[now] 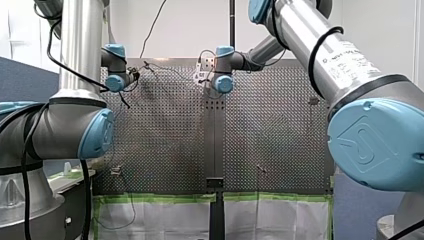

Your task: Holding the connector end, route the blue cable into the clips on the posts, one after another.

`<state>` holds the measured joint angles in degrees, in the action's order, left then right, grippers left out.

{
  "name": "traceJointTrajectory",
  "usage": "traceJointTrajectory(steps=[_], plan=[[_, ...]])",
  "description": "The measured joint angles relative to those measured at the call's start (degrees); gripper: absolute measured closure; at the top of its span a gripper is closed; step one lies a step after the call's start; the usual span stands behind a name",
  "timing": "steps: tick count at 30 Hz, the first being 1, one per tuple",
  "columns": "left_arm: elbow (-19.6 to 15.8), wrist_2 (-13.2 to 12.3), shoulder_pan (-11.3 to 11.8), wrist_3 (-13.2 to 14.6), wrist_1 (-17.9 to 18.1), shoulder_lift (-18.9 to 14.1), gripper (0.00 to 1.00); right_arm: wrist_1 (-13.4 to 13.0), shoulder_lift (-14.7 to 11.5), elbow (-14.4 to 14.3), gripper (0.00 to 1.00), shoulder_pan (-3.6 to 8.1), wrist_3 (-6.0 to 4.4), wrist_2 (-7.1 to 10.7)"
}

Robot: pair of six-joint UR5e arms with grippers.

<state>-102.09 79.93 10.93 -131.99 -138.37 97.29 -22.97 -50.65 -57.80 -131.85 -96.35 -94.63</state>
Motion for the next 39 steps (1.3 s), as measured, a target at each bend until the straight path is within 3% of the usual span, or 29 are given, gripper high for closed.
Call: traceJointTrajectory(steps=[2, 6, 7, 8, 9, 11, 12, 13, 17, 23, 29, 39], plan=[[0.0, 0.5, 0.0, 0.0, 0.0, -0.3, 0.45, 0.0, 0.2, 0.0, 1.00, -0.02, 0.00, -0.02], [0.0, 2.1, 0.1, -0.2, 0.4, -1.9, 0.41, 0.0, 0.6, 0.0, 1.00, -0.06, 0.00, -0.04], [0.0, 2.2, 0.2, -0.4, 0.6, -2.4, 0.36, 0.0, 0.6, 0.0, 1.00, -0.06, 0.00, -0.03], [0.0, 2.2, 0.2, -0.6, 0.9, -2.8, 0.25, 0.0, 0.7, 0.0, 1.00, -0.06, 0.00, -0.04], [0.0, 2.0, 0.3, -0.9, 1.2, -3.3, 0.25, 0.0, 0.7, 0.0, 1.00, -0.05, 0.00, -0.03], [0.0, 1.3, 0.4, -1.8, 2.2, -4.1, 0.07, -0.1, 0.8, 0.0, 1.00, -0.05, 0.00, -0.03], [0.0, 0.8, 0.3, -2.2, 2.7, -4.4, 0.07, -0.1, 0.8, 0.0, 1.00, -0.05, 0.00, -0.04], [0.0, 0.3, 0.3, -2.8, 3.3, -4.5, 0.00, 0.0, 0.8, 0.0, 1.00, -0.05, 0.00, -0.04], [0.0, -1.8, 0.0, -4.9, 4.4, -4.8, 0.00, 0.1, 0.9, 0.0, 1.00, -0.09, 0.00, -0.03], [0.0, -3.7, -0.1, -6.3, 2.1, -4.8, 0.00, 0.4, 0.9, 0.0, 1.00, -0.24, 0.00, -0.04], [0.0, -2.2, -0.1, -3.7, -1.0, -4.8, 0.00, 1.3, 0.9, 0.0, 1.00, -0.29, 0.00, -0.05], [0.0, 2.5, -0.1, 1.6, -6.3, -4.8, 0.00, 1.4, 0.9, 0.0, 1.00, -0.29, 0.00, -0.04]])
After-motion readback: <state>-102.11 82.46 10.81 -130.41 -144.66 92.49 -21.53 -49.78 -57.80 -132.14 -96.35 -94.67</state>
